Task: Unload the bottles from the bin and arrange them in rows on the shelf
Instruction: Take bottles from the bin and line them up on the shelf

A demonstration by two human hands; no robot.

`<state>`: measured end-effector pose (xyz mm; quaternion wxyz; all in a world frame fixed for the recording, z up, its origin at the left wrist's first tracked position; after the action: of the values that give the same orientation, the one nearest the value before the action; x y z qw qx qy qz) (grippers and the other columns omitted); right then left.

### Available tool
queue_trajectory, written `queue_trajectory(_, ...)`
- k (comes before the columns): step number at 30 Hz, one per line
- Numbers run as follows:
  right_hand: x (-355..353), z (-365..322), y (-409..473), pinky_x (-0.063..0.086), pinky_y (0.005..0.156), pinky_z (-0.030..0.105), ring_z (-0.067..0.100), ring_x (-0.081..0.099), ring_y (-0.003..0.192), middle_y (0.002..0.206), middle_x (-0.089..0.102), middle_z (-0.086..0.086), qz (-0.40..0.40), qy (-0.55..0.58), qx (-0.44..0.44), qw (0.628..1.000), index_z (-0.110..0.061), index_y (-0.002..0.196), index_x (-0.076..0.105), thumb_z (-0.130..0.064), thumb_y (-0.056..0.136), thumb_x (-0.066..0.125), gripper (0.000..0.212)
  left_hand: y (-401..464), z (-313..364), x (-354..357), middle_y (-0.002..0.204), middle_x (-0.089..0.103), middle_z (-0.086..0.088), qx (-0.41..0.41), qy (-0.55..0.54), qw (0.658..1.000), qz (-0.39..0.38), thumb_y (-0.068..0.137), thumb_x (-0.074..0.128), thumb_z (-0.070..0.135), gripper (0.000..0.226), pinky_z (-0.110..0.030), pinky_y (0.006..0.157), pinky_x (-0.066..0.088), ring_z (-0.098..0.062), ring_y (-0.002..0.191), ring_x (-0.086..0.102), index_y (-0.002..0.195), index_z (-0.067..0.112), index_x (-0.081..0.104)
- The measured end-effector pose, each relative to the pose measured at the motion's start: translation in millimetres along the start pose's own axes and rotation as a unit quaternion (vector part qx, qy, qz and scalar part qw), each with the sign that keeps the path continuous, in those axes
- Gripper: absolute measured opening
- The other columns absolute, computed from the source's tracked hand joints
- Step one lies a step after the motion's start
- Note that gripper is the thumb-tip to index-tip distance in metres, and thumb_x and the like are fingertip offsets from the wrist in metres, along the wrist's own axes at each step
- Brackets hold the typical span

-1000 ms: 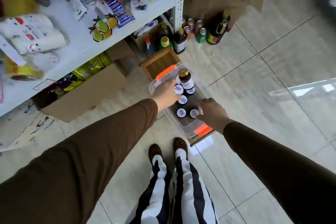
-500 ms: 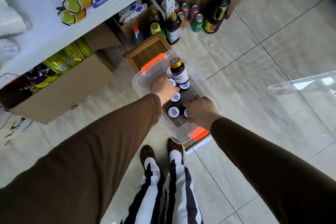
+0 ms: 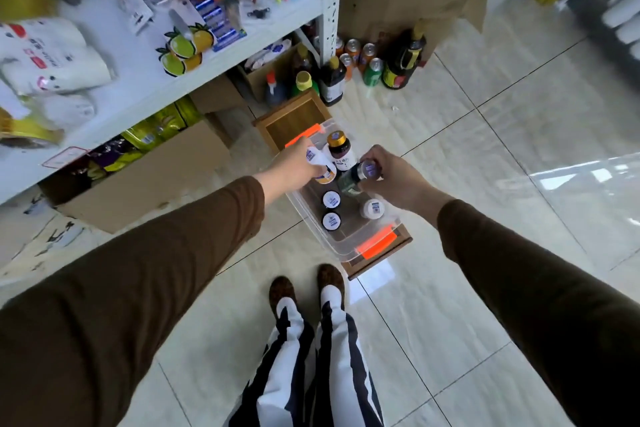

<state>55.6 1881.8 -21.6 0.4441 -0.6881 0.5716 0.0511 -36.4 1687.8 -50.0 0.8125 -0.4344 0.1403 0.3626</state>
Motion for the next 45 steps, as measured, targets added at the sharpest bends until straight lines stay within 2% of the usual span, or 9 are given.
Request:
queue_trajectory(3,-49,-47,-12,0.048,0.082,0.039,0.024,0.057,0.09,0.101,0.063,0.009,0.033,0.089,-0.036,0.995,-0.014,0.111,0.056,-0.013,0.083,0.073,0.033,-37,30,-60,0.108,0.058,-0.01,0.017,-0.072,0.997,0.033,0.088,0.068,0.011,0.032,-0.022,0.074,0.045,-0.017,0.088,0.056,0.114,0.009,0.05)
queue_trajectory(9,-135,-160,-53,0.046,0.077,0.024,0.01,0.054,0.084,0.096,0.059,0.0,0.033,0.208,-0.132,0.969,-0.009,0.126,0.056,-0.008,0.094,0.064,0.033,-122,94,-190,0.122,0.063,-0.006,0.078,-0.158,0.98,0.096,0.087,0.074,0.025,0.046,-0.042,0.098,0.052,-0.023,0.112,0.062,0.127,0.015,0.053)
queue_trajectory(12,-168,-209,-74,0.051,0.083,0.037,0.018,0.058,0.088,0.102,0.062,0.007,0.03,0.209,-0.181,0.961,-0.011,0.129,0.056,-0.013,0.095,0.063,0.034,-164,120,-243,0.116,0.066,-0.005,0.112,-0.172,0.968,0.142,0.086,0.076,0.027,0.044,-0.032,0.083,0.056,-0.021,0.105,0.066,0.121,0.014,0.054)
queue_trajectory(16,-198,-273,-96,0.051,0.093,0.05,0.021,0.061,0.092,0.1,0.064,0.007,0.063,0.214,-0.222,0.949,-0.018,0.113,0.059,-0.02,0.089,0.072,0.026,-220,146,-294,0.116,0.069,-0.006,0.142,-0.181,0.958,0.17,0.087,0.074,0.029,0.04,-0.037,0.09,0.057,-0.021,0.104,0.068,0.121,0.014,0.058)
queue_trajectory(20,-215,-333,-118,0.053,0.066,0.033,0.011,0.06,0.072,0.082,0.065,-0.004,0.104,0.203,-0.271,0.935,-0.022,0.1,0.061,-0.034,0.079,0.079,0.03,-269,159,-329,0.104,0.07,-0.004,0.17,-0.197,0.943,0.207,0.089,0.072,0.025,0.032,-0.019,0.059,0.054,-0.012,0.081,0.068,0.115,0.013,0.06)
queue_trajectory(25,-214,-392,-138,0.048,0.058,0.023,0.007,0.058,0.064,0.076,0.063,-0.004,0.09,0.186,-0.32,0.925,-0.02,0.093,0.059,-0.029,0.081,0.079,0.025,-314,156,-354,0.105,0.067,-0.006,0.174,-0.206,0.933,0.238,0.09,0.071,0.029,0.026,-0.017,0.041,0.047,-0.015,0.077,0.07,0.11,0.019,0.057)
queue_trajectory(31,-195,-442,-144,0.049,0.064,0.03,0.014,0.058,0.073,0.085,0.065,0.004,0.09,0.138,-0.356,0.92,-0.012,0.101,0.062,-0.028,0.082,0.078,0.03,-341,131,-376,0.122,0.062,-0.013,0.172,-0.235,0.928,0.234,0.093,0.067,0.026,0.033,-0.05,0.081,0.06,-0.025,0.111,0.066,0.118,0.01,0.051)
queue_trajectory(39,-161,-526,-126,0.049,0.063,0.026,0.013,0.059,0.079,0.092,0.067,0.006,0.067,0.108,-0.385,0.914,-0.013,0.104,0.062,-0.032,0.083,0.077,0.032,-364,77,-445,0.118,0.061,-0.01,0.18,-0.27,0.905,0.274,0.092,0.067,0.015,0.041,-0.039,0.081,0.061,-0.027,0.112,0.064,0.128,0.004,0.05)
queue_trajectory(45,-137,-597,-92,0.052,0.067,0.03,0.012,0.059,0.079,0.092,0.067,0.007,0.091,0.104,-0.387,0.912,-0.031,0.085,0.058,-0.035,0.081,0.078,0.02,-360,39,-522,0.123,0.059,-0.018,0.187,-0.255,0.907,0.278,0.095,0.064,0.016,0.032,-0.037,0.087,0.059,-0.028,0.113,0.063,0.121,0.004,0.049)
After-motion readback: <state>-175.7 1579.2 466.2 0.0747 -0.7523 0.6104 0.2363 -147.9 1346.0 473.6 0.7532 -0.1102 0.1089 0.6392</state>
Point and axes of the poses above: each hand's wrist, its own y-axis towards the middle knuckle, its own x-axis out of the palm, z = x × y, the point moved 1 cm from there along y, towards the middle knuckle
